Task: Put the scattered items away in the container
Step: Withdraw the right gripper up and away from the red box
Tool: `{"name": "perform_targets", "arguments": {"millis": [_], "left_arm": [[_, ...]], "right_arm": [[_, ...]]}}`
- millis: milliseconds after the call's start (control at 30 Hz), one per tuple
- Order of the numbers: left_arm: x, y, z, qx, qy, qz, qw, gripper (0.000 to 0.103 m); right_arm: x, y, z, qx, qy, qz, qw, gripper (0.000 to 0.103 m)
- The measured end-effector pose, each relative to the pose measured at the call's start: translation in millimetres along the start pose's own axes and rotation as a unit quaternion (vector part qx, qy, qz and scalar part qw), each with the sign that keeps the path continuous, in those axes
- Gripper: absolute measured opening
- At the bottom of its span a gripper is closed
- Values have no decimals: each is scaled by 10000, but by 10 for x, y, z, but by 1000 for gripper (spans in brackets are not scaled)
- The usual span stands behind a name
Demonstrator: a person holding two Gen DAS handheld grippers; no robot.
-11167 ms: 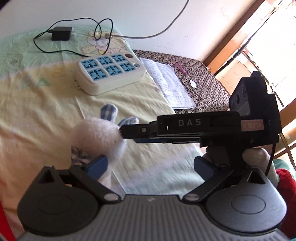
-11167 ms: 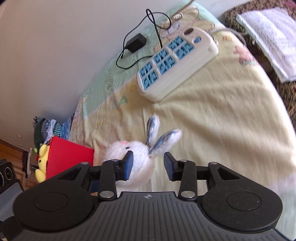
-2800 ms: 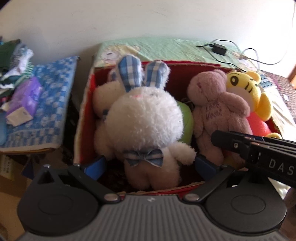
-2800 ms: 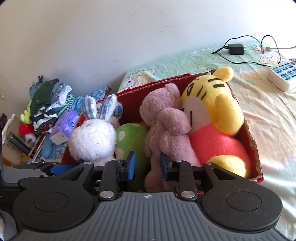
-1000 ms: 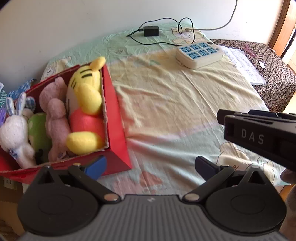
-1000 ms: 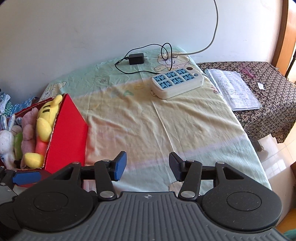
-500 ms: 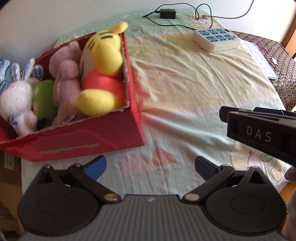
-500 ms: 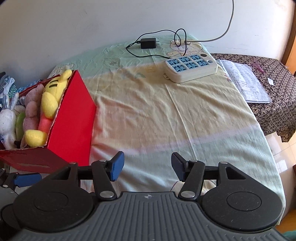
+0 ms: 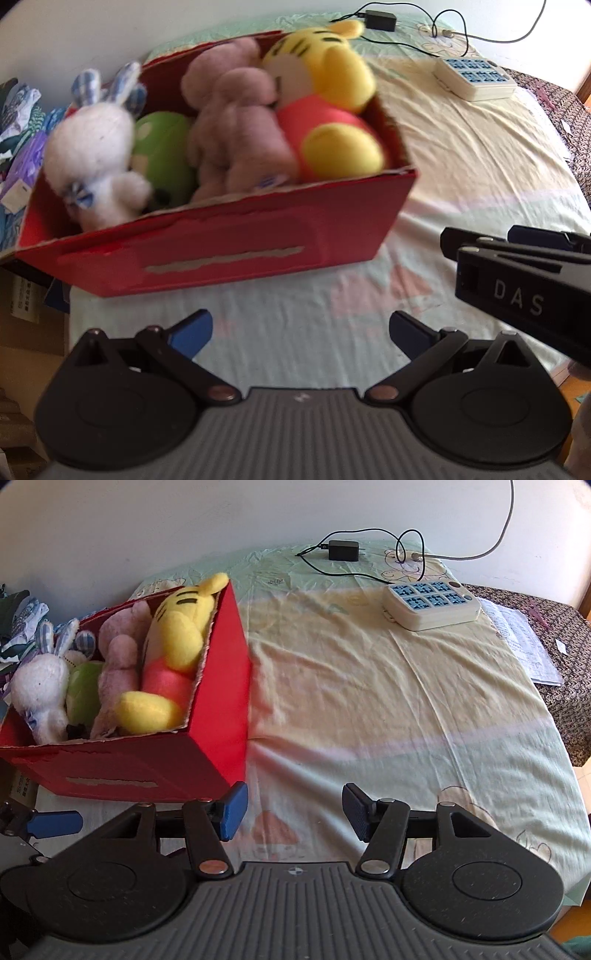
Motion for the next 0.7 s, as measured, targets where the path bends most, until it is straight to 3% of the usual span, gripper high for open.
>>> {"name": "perform_targets", "arguments": {"millis": [700], "left_arm": [[1022, -129, -180, -144, 155, -140, 9997, 101]], "right_arm": [[1021, -90, -141, -73, 50, 13, 10000, 63]]}}
Point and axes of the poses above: each gripper's, at about its wrist camera, not at the fingertips, and z roughly the way its jaws point, x to its left, y to its top, the point moved 9 cm from there along z, roughly the way its jaws point, and after that the axes turned 15 degrees about -x, right-handed, at the moved point
